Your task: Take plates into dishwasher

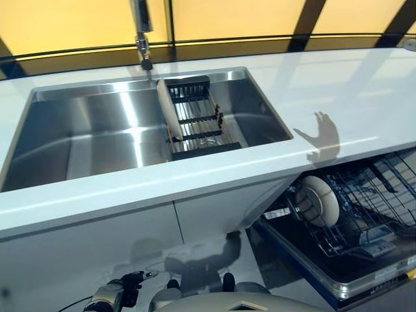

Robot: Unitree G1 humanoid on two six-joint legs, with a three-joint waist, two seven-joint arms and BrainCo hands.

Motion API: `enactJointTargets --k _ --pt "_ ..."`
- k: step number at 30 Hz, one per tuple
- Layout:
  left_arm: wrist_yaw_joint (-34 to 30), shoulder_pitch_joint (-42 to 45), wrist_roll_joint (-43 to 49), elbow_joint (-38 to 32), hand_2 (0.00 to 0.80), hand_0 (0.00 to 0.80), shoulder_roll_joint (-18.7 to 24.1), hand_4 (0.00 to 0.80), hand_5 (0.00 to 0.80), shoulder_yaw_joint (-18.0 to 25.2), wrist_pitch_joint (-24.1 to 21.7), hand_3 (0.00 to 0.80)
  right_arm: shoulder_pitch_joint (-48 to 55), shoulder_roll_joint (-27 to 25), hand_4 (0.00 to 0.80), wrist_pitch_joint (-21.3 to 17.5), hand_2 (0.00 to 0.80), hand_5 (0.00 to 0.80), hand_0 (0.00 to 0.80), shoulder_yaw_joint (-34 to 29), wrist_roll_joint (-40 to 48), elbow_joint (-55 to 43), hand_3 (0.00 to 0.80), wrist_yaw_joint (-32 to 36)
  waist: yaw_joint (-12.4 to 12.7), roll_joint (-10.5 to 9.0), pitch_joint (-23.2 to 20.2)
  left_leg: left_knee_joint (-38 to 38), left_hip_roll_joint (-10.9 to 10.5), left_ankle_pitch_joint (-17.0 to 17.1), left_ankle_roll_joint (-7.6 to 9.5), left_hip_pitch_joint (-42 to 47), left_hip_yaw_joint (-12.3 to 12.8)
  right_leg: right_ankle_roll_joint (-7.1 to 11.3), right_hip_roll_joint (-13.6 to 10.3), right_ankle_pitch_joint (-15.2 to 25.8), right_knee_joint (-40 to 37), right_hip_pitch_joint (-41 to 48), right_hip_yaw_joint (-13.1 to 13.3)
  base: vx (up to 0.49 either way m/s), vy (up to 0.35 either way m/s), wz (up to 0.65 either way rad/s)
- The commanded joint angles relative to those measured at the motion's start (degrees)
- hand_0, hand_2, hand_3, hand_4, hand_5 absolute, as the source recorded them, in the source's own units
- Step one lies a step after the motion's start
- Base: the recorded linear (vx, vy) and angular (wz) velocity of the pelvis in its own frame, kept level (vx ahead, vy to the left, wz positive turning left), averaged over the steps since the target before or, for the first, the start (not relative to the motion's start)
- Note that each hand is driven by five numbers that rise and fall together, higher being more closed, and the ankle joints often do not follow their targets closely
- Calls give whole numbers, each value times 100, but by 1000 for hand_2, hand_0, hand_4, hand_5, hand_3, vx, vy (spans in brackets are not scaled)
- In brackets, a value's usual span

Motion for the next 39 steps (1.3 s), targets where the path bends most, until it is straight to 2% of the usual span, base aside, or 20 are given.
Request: enactJointTargets --k 1,4,9,22,28,39 --pt "-44 -276 -194 101 0 0 219 0 0 -199 92 0 -980 184 0 92 0 0 0 392 -339 76 0 -93 259 -273 -86 30 -74 -344 112 52 -302 426 -332 -49 230 -10 -108 12 34 18" --pt "-75 -340 -255 41 0 0 251 0 0 -166 261 0 -1315 530 0 421 0 0 0 732 -320 112 0 14 380 -263 -68 26 -100 -306 113 48 -371 425 -374 -50 239 34 -210 21 41 13" --pt "-81 -426 -300 -28 0 0 248 0 0 -169 435 0 -1582 1075 0 619 0 0 0 1089 -277 192 0 -79 534 -239 -23 22 -129 -272 118 32 -463 425 -418 -58 260 71 -335 13 24 14" --pt "-57 -526 -455 -136 0 0 214 0 0 -127 744 0 -1487 2249 0 702 0 0 0 1497 -51 313 0 -113 822 -152 68 10 -140 -211 123 -13 -595 442 -520 -70 258 155 -627 7 22 11" --pt "-23 -548 -510 -162 0 0 217 0 0 -145 832 0 -1485 2576 0 772 0 0 0 1615 72 497 0 -195 904 -116 107 10 -141 -183 122 -53 -631 446 -546 -73 262 153 -704 0 12 11" --pt "-44 -582 -516 -189 0 0 215 0 0 -200 918 0 -1531 2833 0 906 0 0 0 1819 61 846 0 43 969 -90 136 10 -140 -159 111 -71 -633 469 -575 -54 255 157 -758 2 6 1"
